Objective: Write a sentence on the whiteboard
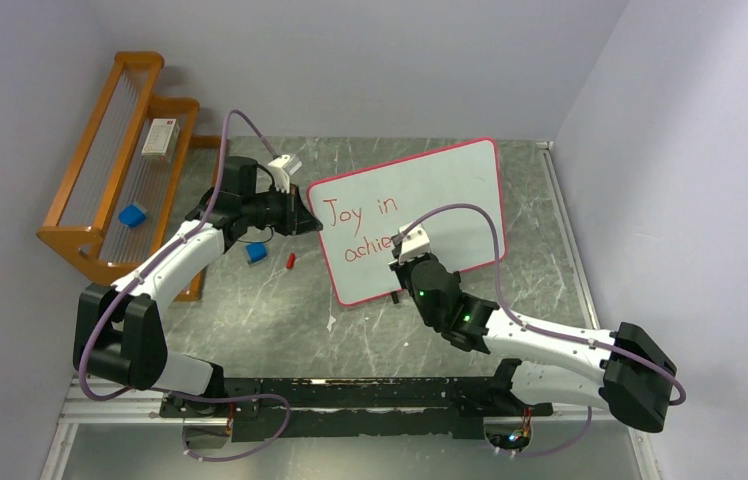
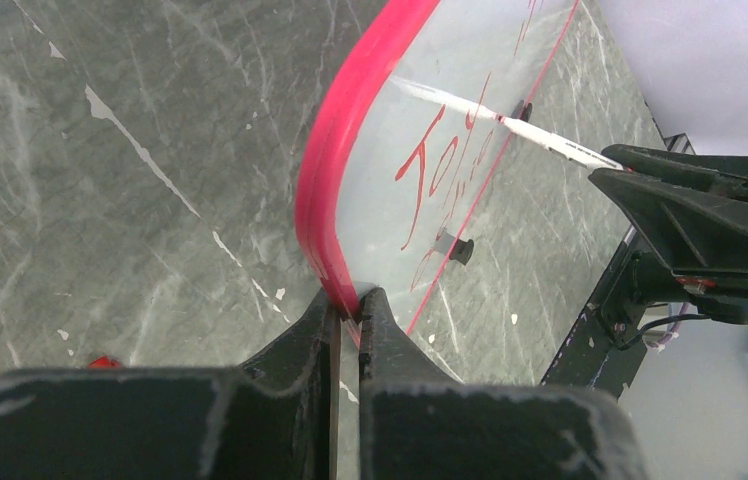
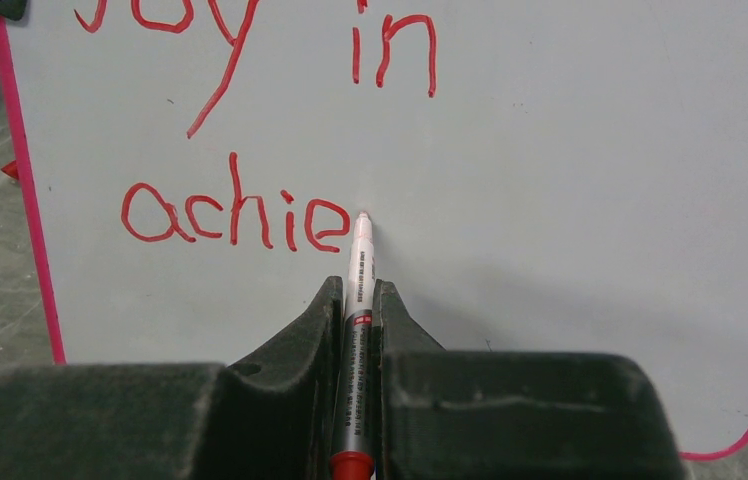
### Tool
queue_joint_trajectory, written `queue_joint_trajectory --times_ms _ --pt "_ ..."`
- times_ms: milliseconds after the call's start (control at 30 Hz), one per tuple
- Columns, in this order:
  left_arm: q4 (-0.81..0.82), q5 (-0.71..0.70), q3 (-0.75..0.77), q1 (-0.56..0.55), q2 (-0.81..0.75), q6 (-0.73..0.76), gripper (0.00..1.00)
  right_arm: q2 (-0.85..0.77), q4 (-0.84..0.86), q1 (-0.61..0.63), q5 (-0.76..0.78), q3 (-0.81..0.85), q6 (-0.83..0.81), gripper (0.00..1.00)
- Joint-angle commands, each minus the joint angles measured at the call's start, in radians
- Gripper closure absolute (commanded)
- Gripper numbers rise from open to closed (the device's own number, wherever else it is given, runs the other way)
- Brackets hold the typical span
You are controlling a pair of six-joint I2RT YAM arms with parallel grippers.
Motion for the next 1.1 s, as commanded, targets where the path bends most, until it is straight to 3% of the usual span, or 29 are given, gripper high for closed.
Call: queue_joint_trajectory --times_ms 0,733,1067 --pt "-0.033 -0.114 -0.007 0.014 0.025 0.069 0.95 0.010 0.045 -0.012 -0.004 -0.005 0.001 1.00" --pt "-0.025 -0.117 -0.011 0.014 0.019 0.062 0.95 -0.040 -0.127 -0.019 0.024 -0.009 0.101 1.00" --pt "-0.025 -0.115 -0.012 0.014 0.022 0.063 0.95 -0.041 -0.111 -0.020 0.033 -0.016 0.099 1.00"
